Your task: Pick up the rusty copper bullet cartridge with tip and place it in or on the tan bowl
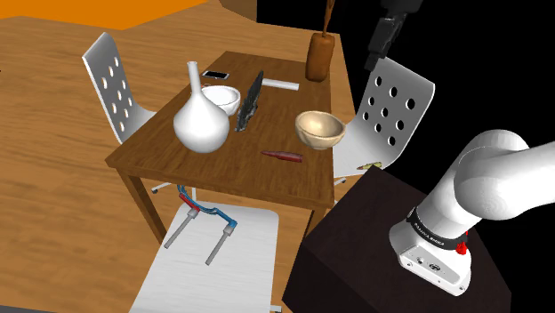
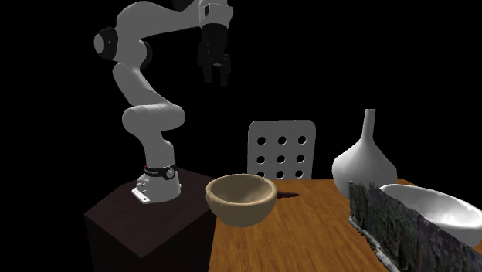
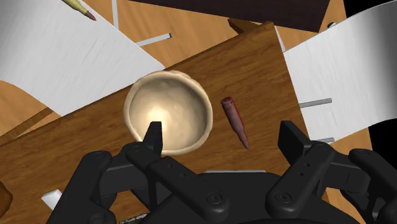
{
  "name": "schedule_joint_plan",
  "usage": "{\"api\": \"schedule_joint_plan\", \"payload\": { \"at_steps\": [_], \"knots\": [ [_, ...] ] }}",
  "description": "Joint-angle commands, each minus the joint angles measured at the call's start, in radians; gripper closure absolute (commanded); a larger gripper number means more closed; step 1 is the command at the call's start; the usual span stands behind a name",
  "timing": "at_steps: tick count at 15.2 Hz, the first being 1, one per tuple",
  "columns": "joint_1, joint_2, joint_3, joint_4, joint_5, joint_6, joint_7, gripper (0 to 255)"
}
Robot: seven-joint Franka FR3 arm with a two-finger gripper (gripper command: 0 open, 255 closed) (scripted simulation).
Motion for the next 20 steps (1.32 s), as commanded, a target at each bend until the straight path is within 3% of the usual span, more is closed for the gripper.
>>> {"api": "schedule_joint_plan", "payload": {
  "at_steps": [1,11,20],
  "knots": [
    [0.0,0.0,0.0,0.0,0.0,0.0,0.0,0],
    [0.052,0.22,0.012,-0.13,-0.003,0.323,-0.073,0],
    [0.09,0.508,0.034,-0.142,-0.016,0.598,-0.128,0]
  ]
}}
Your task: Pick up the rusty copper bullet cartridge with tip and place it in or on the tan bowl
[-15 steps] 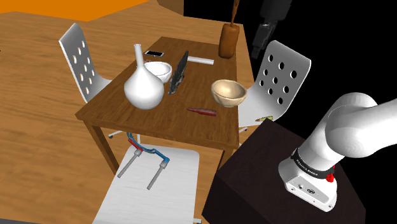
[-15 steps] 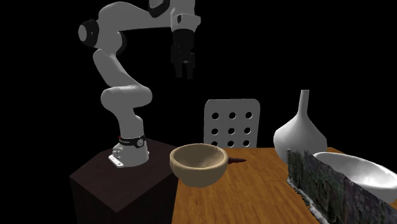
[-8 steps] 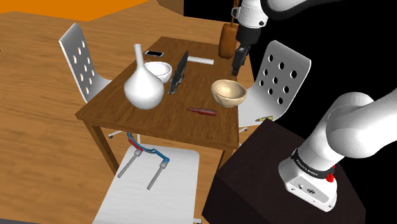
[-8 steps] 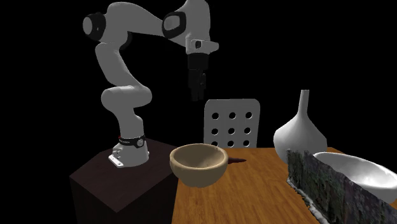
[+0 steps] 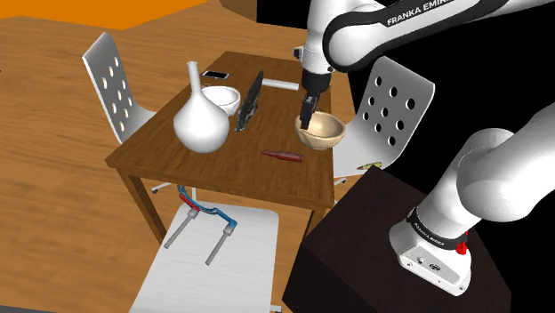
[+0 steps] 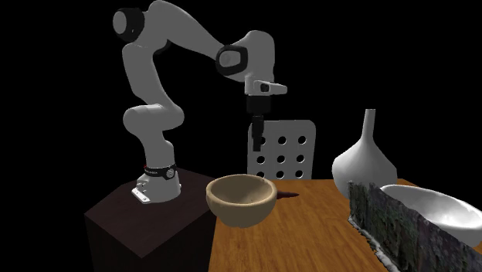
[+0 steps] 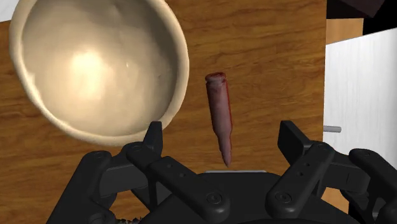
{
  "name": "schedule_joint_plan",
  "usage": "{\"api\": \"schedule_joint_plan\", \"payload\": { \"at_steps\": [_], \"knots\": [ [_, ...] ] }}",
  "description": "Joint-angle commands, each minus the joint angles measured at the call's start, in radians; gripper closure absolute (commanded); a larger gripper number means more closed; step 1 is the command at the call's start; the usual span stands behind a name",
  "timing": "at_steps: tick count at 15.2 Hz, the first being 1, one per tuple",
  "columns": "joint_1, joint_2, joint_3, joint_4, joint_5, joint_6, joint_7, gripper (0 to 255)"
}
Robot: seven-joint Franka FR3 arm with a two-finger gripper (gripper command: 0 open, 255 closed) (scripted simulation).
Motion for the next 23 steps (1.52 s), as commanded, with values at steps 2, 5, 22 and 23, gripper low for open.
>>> {"api": "schedule_joint_plan", "payload": {
  "at_steps": [2,5,22,23],
  "knots": [
    [0.01,0.117,0.009,0.019,-0.009,0.09,-0.016,0],
    [0.019,0.229,0.02,0.044,-0.022,0.168,-0.028,0],
    [0.03,0.467,0.026,0.076,-0.071,0.361,-0.023,0],
    [0.03,0.467,0.026,0.076,-0.071,0.361,-0.023,0]
  ]
}}
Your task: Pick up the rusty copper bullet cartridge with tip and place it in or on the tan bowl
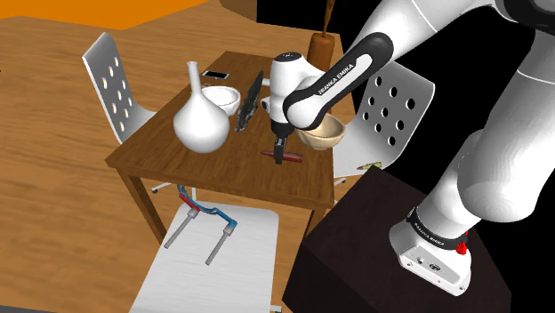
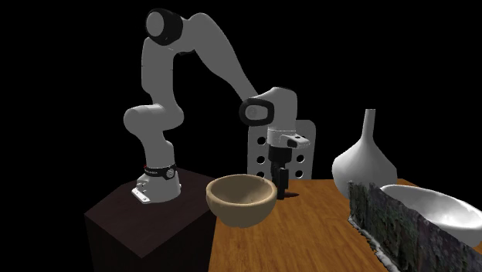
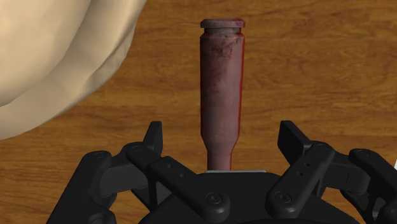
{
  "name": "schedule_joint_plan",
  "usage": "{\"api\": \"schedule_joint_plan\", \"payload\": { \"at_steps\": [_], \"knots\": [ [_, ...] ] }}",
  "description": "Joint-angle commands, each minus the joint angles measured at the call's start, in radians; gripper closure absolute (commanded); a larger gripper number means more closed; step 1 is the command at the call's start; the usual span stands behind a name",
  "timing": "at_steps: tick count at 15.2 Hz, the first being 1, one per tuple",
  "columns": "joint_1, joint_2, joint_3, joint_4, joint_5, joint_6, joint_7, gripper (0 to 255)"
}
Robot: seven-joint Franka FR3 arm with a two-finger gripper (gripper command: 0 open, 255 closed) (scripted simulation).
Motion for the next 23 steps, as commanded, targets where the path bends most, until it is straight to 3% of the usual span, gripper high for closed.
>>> {"api": "schedule_joint_plan", "payload": {
  "at_steps": [1,2,3,12,23],
  "knots": [
    [0.0,0.0,0.0,0.0,0.0,0.0,0.0,0],
    [0.0,0.0,0.0,0.0,0.0,0.0,0.0,0],
    [0.0,0.0,0.0,0.0,0.0,0.0,0.0,255],
    [0.0,0.0,0.0,0.0,0.0,0.0,0.0,255],
    [-0.001,-0.117,0.006,0.031,0.032,-0.146,-0.029,255]
  ]
}}
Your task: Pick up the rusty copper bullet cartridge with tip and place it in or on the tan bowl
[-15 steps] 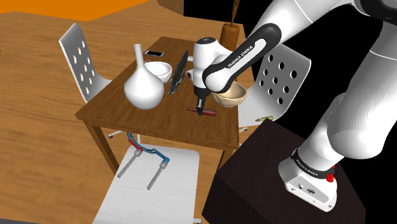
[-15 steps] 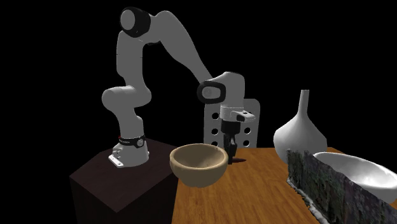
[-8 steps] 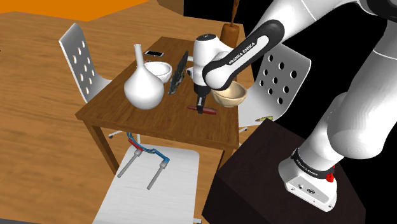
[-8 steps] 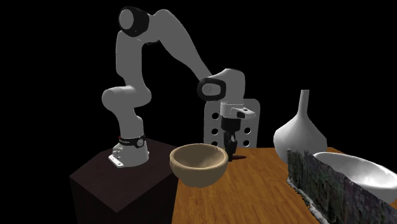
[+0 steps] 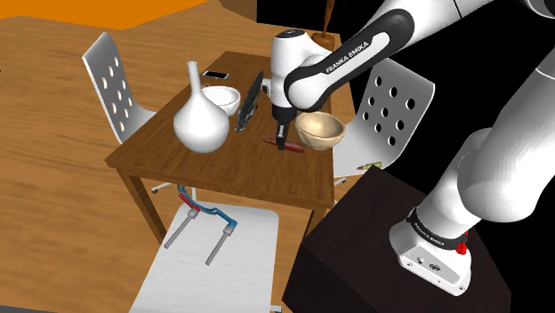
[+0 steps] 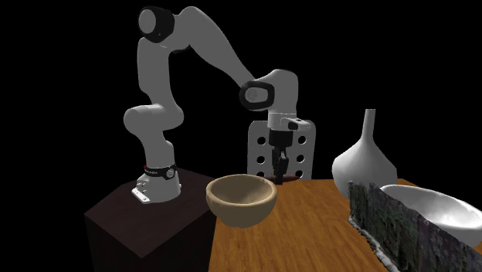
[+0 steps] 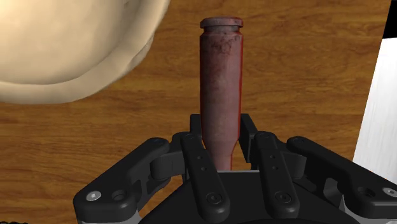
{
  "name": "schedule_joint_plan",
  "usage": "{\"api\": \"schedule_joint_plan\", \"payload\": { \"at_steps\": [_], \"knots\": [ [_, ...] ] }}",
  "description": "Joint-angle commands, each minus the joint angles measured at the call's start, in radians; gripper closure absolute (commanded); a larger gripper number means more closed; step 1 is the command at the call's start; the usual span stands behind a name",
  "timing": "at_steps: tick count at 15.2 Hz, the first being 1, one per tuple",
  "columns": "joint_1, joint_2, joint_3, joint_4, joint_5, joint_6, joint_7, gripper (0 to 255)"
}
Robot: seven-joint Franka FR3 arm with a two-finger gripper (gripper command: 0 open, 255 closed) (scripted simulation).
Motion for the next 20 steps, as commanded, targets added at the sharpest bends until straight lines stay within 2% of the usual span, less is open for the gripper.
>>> {"api": "schedule_joint_plan", "payload": {
  "at_steps": [1,20],
  "knots": [
    [-0.001,-0.02,0.0,0.009,0.005,-0.03,-0.007,255],
    [0.002,-0.16,-0.001,0.13,0.034,-0.288,-0.039,255]
  ]
}}
